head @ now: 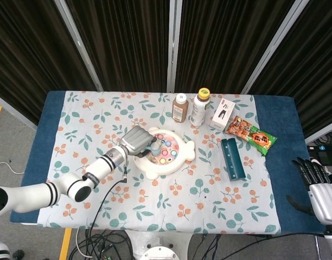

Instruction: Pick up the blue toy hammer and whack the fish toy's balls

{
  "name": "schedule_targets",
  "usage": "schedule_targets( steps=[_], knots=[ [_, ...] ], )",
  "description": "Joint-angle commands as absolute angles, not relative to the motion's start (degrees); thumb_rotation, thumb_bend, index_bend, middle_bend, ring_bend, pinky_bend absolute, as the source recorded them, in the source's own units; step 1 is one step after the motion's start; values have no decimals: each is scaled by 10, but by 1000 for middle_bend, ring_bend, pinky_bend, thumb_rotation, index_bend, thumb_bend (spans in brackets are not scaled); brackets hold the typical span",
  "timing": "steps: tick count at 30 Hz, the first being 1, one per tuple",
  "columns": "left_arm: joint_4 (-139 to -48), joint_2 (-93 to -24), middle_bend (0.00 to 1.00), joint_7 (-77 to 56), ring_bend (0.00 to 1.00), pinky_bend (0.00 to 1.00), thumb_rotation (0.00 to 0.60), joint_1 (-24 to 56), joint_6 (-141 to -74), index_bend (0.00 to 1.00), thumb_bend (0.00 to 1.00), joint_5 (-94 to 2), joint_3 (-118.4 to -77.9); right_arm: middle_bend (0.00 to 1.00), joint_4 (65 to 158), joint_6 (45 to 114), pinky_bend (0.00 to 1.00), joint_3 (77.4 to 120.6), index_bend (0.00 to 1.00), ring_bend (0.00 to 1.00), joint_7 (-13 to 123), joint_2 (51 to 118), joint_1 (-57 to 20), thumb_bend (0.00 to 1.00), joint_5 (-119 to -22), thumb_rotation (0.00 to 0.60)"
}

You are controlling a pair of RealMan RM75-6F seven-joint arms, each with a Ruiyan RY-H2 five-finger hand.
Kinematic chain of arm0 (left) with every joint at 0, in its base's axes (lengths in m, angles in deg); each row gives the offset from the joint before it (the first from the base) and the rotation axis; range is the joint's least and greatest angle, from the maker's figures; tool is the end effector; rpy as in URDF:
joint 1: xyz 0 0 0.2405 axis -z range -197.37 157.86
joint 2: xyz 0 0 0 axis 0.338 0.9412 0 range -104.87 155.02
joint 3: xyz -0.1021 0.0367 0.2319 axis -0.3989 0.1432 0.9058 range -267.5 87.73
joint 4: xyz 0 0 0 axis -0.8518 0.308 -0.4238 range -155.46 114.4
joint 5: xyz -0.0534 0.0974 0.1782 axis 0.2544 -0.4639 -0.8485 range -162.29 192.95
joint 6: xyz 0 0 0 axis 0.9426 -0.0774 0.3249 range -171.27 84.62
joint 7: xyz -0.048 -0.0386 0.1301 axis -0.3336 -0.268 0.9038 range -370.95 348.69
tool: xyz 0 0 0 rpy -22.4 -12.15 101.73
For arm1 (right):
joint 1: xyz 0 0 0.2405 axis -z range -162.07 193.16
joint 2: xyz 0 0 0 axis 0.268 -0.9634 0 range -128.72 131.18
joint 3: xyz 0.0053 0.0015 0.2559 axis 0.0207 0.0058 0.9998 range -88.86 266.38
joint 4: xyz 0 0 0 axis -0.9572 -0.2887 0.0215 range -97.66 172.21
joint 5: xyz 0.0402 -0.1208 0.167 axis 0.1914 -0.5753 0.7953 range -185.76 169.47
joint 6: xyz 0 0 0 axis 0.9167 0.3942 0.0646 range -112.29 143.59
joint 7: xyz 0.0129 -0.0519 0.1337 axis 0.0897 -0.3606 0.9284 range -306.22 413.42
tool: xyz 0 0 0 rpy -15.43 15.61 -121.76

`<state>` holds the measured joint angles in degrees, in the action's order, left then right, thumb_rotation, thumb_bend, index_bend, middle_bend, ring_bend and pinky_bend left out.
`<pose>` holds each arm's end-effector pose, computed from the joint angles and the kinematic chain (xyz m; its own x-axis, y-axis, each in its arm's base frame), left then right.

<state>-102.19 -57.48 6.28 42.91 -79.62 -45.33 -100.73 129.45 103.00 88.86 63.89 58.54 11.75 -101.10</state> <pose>-0.0569 0.3986 -0.0092 0.6445 0.2649 0.7173 0.6777 -0.6324 -0.3753 -0.3087 -0.1648 0.1885 0.3503 -0.0299 0.9362 -0.9325 -0.1047 0.3456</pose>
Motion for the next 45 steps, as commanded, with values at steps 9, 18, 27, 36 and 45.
schedule_targets(
  steps=[9, 18, 27, 36, 45],
  knots=[
    [-1000, -602, 631, 67, 525, 633, 600, 464, -774, 600, 620, -406, -1010, 62, 1290, 1030, 0, 889, 0, 0, 643, 587, 120, 135, -1008, 600],
    [-979, -624, 631, 85, 525, 634, 600, 486, -774, 600, 620, -369, -998, 62, 1282, 1033, 0, 890, 0, 0, 652, 589, 122, 136, -1008, 600],
    [-1001, -614, 631, 93, 525, 634, 600, 489, -807, 600, 620, -362, -1002, 62, 1274, 1038, 0, 890, 0, 0, 661, 591, 125, 136, -1009, 600],
    [-967, -655, 631, 112, 526, 637, 600, 508, -810, 600, 618, -345, -996, 63, 1273, 1037, 0, 890, 0, 0, 662, 589, 127, 136, -1005, 600],
    [-966, -663, 632, 136, 525, 638, 600, 521, -812, 600, 619, -327, -989, 63, 1275, 1038, 0, 891, 0, 0, 662, 588, 129, 136, -1005, 600]
  ],
)
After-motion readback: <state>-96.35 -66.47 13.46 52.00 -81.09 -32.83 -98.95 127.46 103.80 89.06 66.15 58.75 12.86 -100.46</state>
